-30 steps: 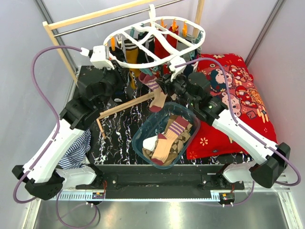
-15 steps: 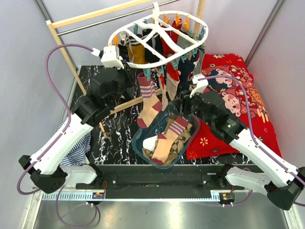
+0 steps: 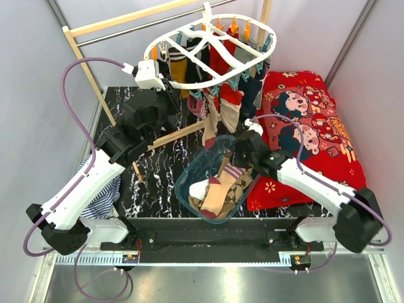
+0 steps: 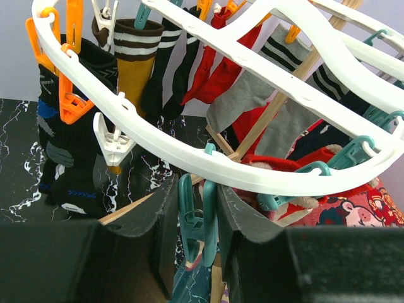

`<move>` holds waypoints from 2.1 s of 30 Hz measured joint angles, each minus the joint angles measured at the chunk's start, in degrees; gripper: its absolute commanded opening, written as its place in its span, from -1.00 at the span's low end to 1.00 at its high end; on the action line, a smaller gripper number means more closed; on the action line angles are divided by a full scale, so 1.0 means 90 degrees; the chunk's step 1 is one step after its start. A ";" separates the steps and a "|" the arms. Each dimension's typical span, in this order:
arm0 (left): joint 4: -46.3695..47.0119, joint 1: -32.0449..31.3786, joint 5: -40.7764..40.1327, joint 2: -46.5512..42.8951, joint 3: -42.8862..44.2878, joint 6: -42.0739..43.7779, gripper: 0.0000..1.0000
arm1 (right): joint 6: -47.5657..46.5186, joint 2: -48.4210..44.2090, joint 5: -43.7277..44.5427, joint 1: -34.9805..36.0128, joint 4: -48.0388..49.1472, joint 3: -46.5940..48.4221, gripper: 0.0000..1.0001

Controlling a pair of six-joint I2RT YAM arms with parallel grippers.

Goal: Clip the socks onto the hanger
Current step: Pick up the sock from the bin, then pick up the sock from the hanger.

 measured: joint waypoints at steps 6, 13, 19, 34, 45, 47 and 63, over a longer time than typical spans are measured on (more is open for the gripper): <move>0.0015 -0.0005 -0.0010 -0.0005 0.0000 0.0000 -1.00 | 0.0770 0.1042 0.0483 -0.0291 0.0044 0.0046 -0.26; 0.0022 -0.0005 -0.0012 -0.0019 -0.0002 0.0000 -1.00 | 0.1406 0.2062 0.0962 -0.0452 0.0053 0.0165 -0.28; 0.0036 -0.0005 -0.0032 -0.0039 -0.0032 0.0002 -1.00 | 0.1583 0.2572 0.1098 -0.0520 0.0126 0.0381 -0.40; 0.0131 -0.0005 -0.0053 -0.0066 -0.0087 0.0007 -1.00 | 0.0486 0.1933 0.0852 -0.0534 0.0299 0.0272 -1.00; 0.0141 -0.0005 -0.0061 -0.0080 -0.0087 0.0024 -1.00 | -0.2390 -0.0867 -0.1003 -0.0561 0.0374 -0.0131 -1.00; 0.0143 -0.0005 -0.0061 -0.0090 -0.0087 0.0024 -1.00 | -0.2861 -0.1137 -0.1481 -0.0561 0.0386 -0.0134 -1.00; 0.0158 -0.0005 -0.0056 -0.0100 -0.0085 0.0017 -1.00 | -0.5321 -0.1579 -0.4289 0.0078 0.0401 0.1069 -1.00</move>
